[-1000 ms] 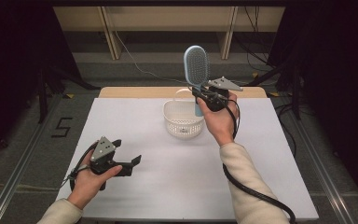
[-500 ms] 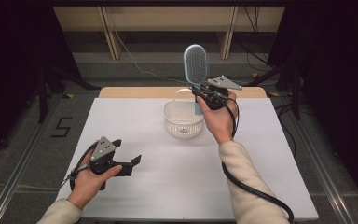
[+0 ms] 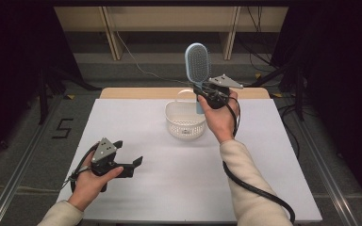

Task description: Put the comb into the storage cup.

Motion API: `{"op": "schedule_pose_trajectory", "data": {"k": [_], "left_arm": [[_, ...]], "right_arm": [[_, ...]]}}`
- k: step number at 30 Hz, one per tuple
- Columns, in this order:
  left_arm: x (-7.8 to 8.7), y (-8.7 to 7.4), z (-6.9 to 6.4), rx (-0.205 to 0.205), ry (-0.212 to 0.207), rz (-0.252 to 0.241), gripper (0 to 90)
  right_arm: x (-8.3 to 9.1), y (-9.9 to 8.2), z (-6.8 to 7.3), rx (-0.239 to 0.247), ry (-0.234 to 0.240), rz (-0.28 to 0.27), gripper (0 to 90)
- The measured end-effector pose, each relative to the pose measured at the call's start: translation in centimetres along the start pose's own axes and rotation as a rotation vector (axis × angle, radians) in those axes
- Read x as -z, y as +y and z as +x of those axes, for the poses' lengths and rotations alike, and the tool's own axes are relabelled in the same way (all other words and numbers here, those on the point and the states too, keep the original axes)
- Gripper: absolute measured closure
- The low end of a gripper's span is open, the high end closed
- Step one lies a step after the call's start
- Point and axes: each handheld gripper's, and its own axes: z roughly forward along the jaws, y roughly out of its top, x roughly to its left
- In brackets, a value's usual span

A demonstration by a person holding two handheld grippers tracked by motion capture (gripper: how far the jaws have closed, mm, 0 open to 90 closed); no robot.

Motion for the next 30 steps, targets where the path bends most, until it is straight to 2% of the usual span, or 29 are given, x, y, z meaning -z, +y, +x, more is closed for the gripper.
{"op": "schedule_pose_trajectory", "data": {"k": [30], "left_arm": [[0.0,0.0,0.0,0.002,0.0,-0.002,5.1]], "right_arm": [[-1.5,0.3,0.2,0.008,-0.008,0.008,70.4]]}}
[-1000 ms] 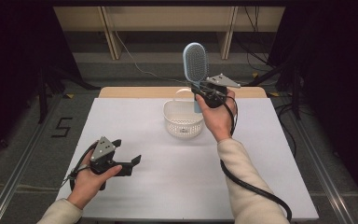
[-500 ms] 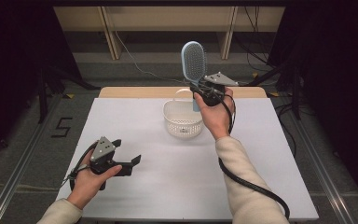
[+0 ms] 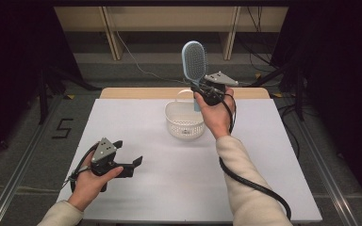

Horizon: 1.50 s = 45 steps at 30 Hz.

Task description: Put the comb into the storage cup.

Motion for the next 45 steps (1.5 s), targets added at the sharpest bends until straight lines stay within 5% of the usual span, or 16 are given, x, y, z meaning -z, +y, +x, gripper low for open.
{"op": "schedule_pose_trajectory", "data": {"k": [45], "left_arm": [[0.0,0.0,0.0,-0.004,-0.002,0.001,5.4]], "right_arm": [[-2.2,-1.1,0.5,0.005,-0.001,0.054,70.4]]}}
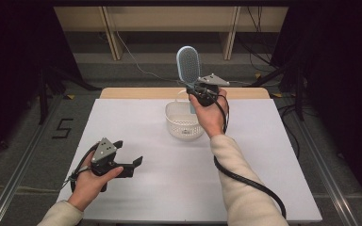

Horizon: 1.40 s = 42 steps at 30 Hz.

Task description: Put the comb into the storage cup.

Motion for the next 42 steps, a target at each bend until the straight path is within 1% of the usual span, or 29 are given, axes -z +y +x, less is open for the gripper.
{"op": "schedule_pose_trajectory", "data": {"k": [42], "left_arm": [[0.0,0.0,0.1,-0.001,0.0,0.003,5.5]], "right_arm": [[-1.0,-0.6,0.0,0.009,-0.003,0.044,70.4]]}}
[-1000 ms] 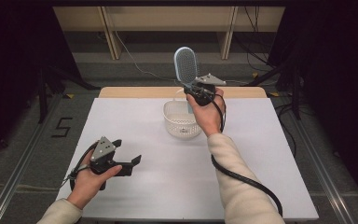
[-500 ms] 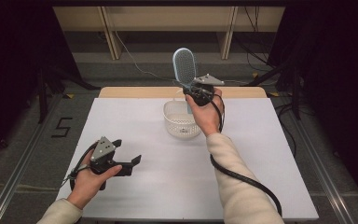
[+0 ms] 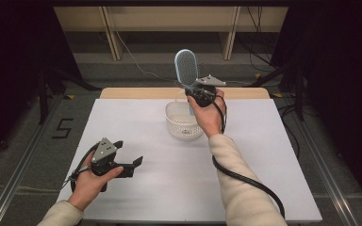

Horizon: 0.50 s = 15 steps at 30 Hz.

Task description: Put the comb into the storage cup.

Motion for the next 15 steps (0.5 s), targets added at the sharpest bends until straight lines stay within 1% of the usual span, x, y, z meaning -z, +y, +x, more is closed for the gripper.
{"op": "schedule_pose_trajectory", "data": {"k": [15], "left_arm": [[-0.02,-0.01,-0.01,0.0,-0.001,0.0,5.5]], "right_arm": [[-0.25,-0.19,-0.04,0.001,-0.002,0.01,70.3]]}}
